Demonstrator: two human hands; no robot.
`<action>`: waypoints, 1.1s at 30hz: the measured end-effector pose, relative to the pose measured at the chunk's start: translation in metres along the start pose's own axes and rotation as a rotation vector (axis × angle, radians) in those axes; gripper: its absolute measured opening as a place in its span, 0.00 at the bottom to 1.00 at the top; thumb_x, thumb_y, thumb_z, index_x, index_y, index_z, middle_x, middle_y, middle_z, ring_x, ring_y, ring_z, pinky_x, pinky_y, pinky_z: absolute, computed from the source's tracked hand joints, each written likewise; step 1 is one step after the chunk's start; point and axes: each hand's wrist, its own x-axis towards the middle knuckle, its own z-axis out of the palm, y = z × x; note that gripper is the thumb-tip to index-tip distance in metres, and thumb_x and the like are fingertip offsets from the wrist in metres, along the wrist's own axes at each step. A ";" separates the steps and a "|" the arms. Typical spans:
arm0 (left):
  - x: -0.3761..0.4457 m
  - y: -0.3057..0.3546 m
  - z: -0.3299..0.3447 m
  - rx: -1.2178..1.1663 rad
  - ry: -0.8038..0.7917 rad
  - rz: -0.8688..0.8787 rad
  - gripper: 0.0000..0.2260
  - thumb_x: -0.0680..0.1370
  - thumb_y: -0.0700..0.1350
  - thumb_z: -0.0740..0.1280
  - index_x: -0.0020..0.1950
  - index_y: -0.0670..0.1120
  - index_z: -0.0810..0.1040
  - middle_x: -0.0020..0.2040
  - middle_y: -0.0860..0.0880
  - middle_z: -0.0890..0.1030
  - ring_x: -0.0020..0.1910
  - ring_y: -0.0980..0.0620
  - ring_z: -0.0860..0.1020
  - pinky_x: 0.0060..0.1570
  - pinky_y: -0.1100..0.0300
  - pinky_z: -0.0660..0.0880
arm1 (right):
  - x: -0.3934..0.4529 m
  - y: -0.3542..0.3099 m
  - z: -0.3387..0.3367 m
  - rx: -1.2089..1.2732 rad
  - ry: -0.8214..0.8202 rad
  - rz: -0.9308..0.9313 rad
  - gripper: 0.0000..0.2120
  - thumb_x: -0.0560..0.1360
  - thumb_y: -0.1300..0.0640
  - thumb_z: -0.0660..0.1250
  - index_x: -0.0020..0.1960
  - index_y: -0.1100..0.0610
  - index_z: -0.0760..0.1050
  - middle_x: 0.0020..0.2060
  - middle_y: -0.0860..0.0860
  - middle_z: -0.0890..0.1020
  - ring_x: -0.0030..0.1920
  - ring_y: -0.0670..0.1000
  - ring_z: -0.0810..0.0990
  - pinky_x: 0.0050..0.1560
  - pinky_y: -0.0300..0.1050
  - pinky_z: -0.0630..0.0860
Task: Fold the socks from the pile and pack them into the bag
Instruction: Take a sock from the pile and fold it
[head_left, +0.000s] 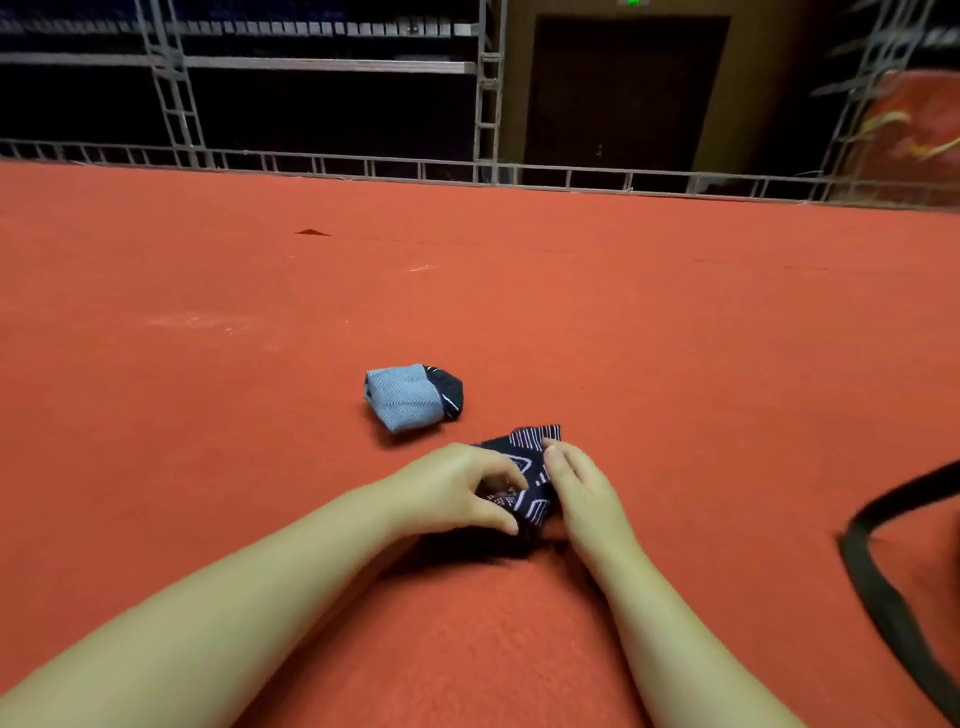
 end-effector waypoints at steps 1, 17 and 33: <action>-0.003 0.000 0.002 -0.017 -0.018 -0.005 0.17 0.68 0.47 0.76 0.55 0.50 0.79 0.42 0.57 0.79 0.42 0.60 0.75 0.47 0.62 0.71 | -0.003 0.000 -0.002 -0.021 -0.055 0.017 0.13 0.79 0.50 0.61 0.63 0.49 0.73 0.58 0.44 0.78 0.58 0.43 0.75 0.61 0.41 0.69; -0.017 0.026 0.046 -0.574 0.487 -0.235 0.09 0.77 0.45 0.67 0.55 0.54 0.74 0.54 0.57 0.77 0.54 0.61 0.74 0.56 0.70 0.68 | -0.043 -0.005 -0.032 0.609 -0.167 0.110 0.15 0.65 0.65 0.66 0.51 0.58 0.73 0.38 0.56 0.81 0.34 0.50 0.79 0.35 0.41 0.77; -0.047 0.041 0.040 -1.308 -0.223 -0.326 0.32 0.49 0.62 0.80 0.46 0.44 0.85 0.46 0.42 0.84 0.42 0.48 0.83 0.45 0.58 0.79 | -0.063 -0.004 -0.046 0.294 -0.353 -0.017 0.17 0.70 0.58 0.67 0.59 0.54 0.77 0.51 0.50 0.84 0.52 0.48 0.81 0.55 0.43 0.77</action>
